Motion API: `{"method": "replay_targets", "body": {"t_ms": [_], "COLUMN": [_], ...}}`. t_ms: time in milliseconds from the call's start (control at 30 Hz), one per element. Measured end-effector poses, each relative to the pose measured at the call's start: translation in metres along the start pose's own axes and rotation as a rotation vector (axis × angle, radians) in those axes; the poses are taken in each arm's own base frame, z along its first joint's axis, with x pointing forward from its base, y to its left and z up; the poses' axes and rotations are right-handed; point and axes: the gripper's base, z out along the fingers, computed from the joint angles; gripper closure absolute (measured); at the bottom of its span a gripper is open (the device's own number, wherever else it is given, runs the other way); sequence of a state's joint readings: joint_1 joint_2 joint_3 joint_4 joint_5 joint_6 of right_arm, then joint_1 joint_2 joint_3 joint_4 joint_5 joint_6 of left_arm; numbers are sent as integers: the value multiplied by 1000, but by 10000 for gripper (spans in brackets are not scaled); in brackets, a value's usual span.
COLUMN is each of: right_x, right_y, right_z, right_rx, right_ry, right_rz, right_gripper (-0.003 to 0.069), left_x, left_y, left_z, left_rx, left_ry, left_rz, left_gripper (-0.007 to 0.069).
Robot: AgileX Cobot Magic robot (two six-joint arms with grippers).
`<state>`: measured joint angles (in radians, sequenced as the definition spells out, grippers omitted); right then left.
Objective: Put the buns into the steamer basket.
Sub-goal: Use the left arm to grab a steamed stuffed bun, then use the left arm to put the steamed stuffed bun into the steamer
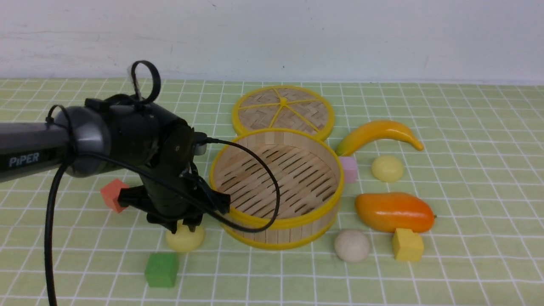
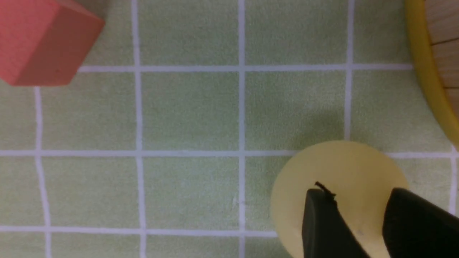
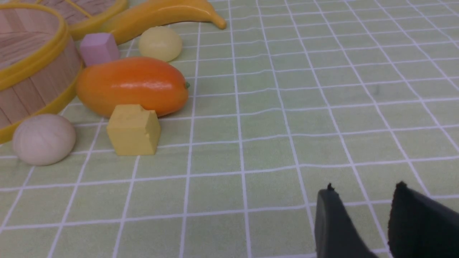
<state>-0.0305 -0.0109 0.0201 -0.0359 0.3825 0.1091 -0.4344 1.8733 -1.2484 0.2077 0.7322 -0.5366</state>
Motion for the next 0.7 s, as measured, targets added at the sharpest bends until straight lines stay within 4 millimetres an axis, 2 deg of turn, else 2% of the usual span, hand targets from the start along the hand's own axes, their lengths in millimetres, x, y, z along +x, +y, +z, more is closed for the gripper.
{"method": "replay_targets", "body": {"t_ms": [100,200,300,367,433,567,700], "right_x": [0,0,0,0,0,0,0], "right_y": [0,0,0,0,0,0,0], "right_z": [0,0,0,0,0,0,0], "right_rx": [0,0,0,0,0,0,0], "right_ry": [0,0,0,0,0,0,0], "right_rz": [0,0,0,0,0,0,0], "right_gripper": [420,420,420,420,420,420,420], "left_x": [0,0,-1,-1,0,-7,-30], "left_y": [0,-1,-1,0,0,0,-9], "left_z": [3,3,2,1,-1,-24,-77], "left_rx": [-1,1,-1,-4,-7,4,128], "left_ry": [4,0,2,6,10,10,-88], "left_rz": [0,-1,-3,-2,0,35,43], "left_gripper": [421,490,600,637,638,638,638]}}
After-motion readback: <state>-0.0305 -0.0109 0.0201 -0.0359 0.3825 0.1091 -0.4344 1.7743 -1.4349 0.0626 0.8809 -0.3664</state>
